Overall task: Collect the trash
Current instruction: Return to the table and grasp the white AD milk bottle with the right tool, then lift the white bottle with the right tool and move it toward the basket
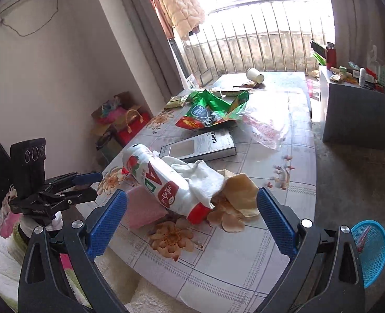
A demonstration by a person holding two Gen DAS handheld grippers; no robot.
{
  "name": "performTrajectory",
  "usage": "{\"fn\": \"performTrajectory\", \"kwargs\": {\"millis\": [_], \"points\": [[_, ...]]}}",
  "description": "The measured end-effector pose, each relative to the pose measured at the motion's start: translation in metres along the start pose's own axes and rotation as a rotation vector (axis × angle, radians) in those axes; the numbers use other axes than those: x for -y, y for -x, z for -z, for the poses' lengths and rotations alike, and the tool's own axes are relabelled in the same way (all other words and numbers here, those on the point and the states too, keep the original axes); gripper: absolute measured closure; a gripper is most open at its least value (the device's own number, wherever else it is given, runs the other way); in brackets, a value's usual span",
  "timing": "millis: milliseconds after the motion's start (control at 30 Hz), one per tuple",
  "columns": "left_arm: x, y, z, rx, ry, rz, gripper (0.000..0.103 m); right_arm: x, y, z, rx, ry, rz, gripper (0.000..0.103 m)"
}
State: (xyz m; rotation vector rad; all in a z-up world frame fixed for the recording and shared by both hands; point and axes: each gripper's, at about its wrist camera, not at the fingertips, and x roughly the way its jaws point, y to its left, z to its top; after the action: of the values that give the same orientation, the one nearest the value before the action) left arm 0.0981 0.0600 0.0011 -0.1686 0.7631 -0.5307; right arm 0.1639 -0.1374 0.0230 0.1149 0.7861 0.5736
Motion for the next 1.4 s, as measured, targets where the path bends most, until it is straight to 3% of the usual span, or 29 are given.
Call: {"fn": "performTrajectory", "kwargs": {"millis": [233,500,567,800,1000,1167,1400], "points": [[-0.041,-0.016,0.020,-0.026,0.084,-0.025,0.030,-0.039,-0.107,-0.019,-0.221,0.179,-0.015,0.007],[-0.076,-0.028,0.032,-0.044,0.195,0.029,0.030,-0.046,-0.158,-0.019,-0.360,0.220,-0.003,0.007],[-0.080,-0.029,0.033,-0.042,0.205,0.030,0.030,-0.047,-0.161,-0.018,-0.376,0.200,-0.016,0.021],[-0.080,-0.030,0.032,-0.041,0.213,0.035,0.030,-0.048,-0.153,-0.025,-0.325,0.133,0.007,0.032],[-0.076,-0.028,0.031,-0.034,0.210,0.037,0.030,-0.018,-0.111,-0.030,-0.217,-0.160,-0.095,0.035],[-0.077,-0.042,0.024,-0.057,0.228,0.022,0.030,0.011,-0.069,-0.002,-0.160,-0.397,-0.177,0.037],[-0.076,-0.067,0.006,-0.093,0.272,-0.076,0.030,0.037,-0.011,0.051,-0.078,-0.614,-0.226,0.038]]}}
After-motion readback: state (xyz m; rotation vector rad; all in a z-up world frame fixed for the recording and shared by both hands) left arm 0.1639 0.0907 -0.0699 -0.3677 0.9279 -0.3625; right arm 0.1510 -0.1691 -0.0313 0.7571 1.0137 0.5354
